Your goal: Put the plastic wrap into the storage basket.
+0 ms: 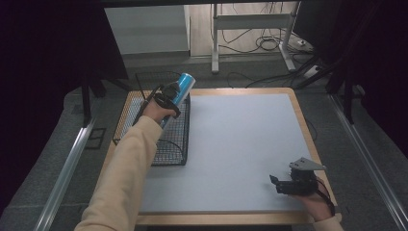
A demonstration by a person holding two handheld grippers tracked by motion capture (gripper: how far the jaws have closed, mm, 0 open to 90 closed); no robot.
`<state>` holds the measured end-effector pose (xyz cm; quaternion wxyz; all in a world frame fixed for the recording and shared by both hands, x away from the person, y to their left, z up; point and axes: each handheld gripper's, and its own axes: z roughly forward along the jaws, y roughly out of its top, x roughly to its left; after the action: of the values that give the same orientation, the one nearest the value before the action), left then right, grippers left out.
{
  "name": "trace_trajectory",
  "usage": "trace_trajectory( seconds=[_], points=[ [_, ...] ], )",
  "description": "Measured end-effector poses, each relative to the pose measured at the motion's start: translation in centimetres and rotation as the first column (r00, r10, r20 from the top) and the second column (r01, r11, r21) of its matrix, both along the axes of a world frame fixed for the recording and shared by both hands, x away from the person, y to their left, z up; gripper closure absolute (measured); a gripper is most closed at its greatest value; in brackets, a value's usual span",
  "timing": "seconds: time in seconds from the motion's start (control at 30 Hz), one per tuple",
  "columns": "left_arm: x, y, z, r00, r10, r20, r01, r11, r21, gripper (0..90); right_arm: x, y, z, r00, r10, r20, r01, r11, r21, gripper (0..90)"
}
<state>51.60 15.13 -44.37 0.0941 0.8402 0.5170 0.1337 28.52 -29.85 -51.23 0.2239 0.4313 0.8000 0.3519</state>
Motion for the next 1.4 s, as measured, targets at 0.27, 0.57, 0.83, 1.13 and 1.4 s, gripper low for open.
trace_trajectory(
  seconds=[0.27, 0.57, 0.83, 1.13, 1.4],
  points=[
    [0.0, 0.0, 0.0, 0.9995, -0.01, 0.028, 0.01, 0.9999, 0.008, 31.0, 0.0, 0.1, 0.0, 1.0, 0.007, -0.003, -0.007, 1.0, -0.002, 8.6],
    [-0.2, -0.6, 0.6, 0.998, -0.002, 0.063, 0.003, 0.9998, -0.021, 19.7, -0.1, 0.1, 0.0, 1.0, 0.009, -0.004, -0.009, 1.0, 0.004, 8.6],
    [-1.5, -0.3, 3.0, 0.9877, 0.009, 0.156, 0.007, 0.9944, -0.105, 12.3, -0.1, 0.1, 0.0, 1.0, 0.006, -0.004, -0.006, 1.0, 0.006, 8.6],
    [-6.0, -1.3, 7.2, 0.9655, -0.061, 0.253, 0.118, 0.9693, -0.216, 13.4, -0.2, 0.3, 0.2, 1.0, 0.007, 0.003, -0.007, 1.0, 0.002, 8.6],
    [-10.2, -3.5, 7.3, 0.9429, -0.161, 0.291, 0.245, 0.9288, -0.278, 13.8, -0.3, 0.5, 0.3, 0.9999, 0.009, 0.011, -0.009, 1.0, 0.002, 8.6]
  ],
)
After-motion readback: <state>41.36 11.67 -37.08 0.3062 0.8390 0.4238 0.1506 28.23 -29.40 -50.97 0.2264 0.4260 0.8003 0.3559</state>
